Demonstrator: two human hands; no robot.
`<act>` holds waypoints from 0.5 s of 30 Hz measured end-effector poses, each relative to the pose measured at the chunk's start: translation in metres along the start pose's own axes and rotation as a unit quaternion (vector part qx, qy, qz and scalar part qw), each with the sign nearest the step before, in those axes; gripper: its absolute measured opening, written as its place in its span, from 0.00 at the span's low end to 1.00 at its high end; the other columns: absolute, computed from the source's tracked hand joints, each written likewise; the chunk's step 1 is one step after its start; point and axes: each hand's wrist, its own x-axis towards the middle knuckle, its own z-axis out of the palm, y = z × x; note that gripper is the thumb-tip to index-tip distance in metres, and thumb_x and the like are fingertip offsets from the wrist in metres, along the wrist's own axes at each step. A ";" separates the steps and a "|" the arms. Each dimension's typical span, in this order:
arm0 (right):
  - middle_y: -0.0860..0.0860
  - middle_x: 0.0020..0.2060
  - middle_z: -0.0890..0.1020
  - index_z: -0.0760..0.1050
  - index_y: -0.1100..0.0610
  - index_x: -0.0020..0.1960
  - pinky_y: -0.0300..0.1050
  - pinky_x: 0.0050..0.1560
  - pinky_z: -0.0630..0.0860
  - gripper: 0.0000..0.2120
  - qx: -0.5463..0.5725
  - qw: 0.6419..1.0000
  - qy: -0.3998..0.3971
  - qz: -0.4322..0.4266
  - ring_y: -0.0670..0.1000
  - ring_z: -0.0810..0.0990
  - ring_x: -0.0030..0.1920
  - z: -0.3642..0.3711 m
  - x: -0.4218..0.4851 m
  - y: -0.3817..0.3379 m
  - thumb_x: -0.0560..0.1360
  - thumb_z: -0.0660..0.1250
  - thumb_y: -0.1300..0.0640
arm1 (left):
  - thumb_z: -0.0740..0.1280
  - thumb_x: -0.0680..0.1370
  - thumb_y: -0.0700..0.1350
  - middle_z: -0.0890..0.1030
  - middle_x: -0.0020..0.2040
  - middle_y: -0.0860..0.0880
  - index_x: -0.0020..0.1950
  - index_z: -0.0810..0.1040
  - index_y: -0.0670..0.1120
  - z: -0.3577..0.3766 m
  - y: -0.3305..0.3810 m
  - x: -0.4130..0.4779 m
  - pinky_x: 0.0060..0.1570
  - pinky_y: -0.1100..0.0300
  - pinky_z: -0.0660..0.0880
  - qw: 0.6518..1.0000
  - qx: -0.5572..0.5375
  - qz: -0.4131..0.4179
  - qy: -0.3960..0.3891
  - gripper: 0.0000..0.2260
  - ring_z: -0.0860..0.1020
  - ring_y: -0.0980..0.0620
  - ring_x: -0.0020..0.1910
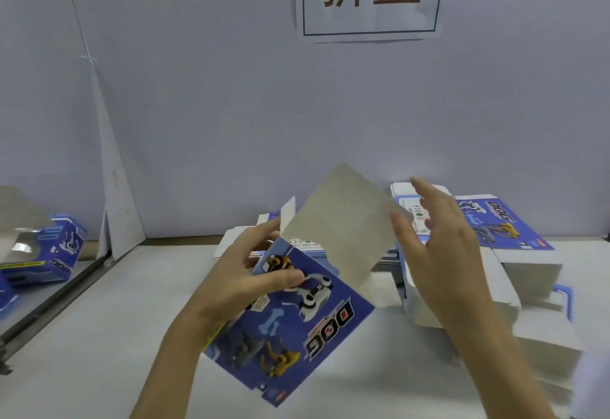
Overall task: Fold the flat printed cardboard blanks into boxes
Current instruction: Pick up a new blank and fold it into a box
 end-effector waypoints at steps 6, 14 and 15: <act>0.57 0.48 0.84 0.79 0.62 0.60 0.37 0.42 0.64 0.17 -0.080 0.990 0.004 -0.119 0.59 0.82 0.46 -0.003 0.000 -0.002 0.72 0.72 0.68 | 0.76 0.59 0.56 0.83 0.55 0.53 0.62 0.76 0.59 -0.002 0.014 -0.008 0.44 0.62 0.80 0.996 0.004 -0.016 -0.089 0.31 0.83 0.50 0.52; 0.59 0.42 0.84 0.82 0.65 0.53 0.31 0.43 0.64 0.15 -0.077 0.986 0.072 -0.130 0.56 0.82 0.40 0.001 -0.003 -0.003 0.67 0.75 0.71 | 0.74 0.61 0.58 0.84 0.53 0.54 0.53 0.80 0.63 -0.002 0.023 -0.012 0.42 0.64 0.79 0.994 0.014 0.004 -0.108 0.20 0.83 0.51 0.51; 0.59 0.42 0.84 0.82 0.65 0.53 0.31 0.43 0.64 0.15 -0.081 0.985 0.080 -0.131 0.56 0.82 0.40 0.002 -0.003 -0.003 0.67 0.76 0.71 | 0.74 0.61 0.58 0.84 0.53 0.54 0.53 0.80 0.64 -0.002 0.023 -0.011 0.43 0.64 0.79 0.994 0.019 0.005 -0.108 0.20 0.83 0.52 0.51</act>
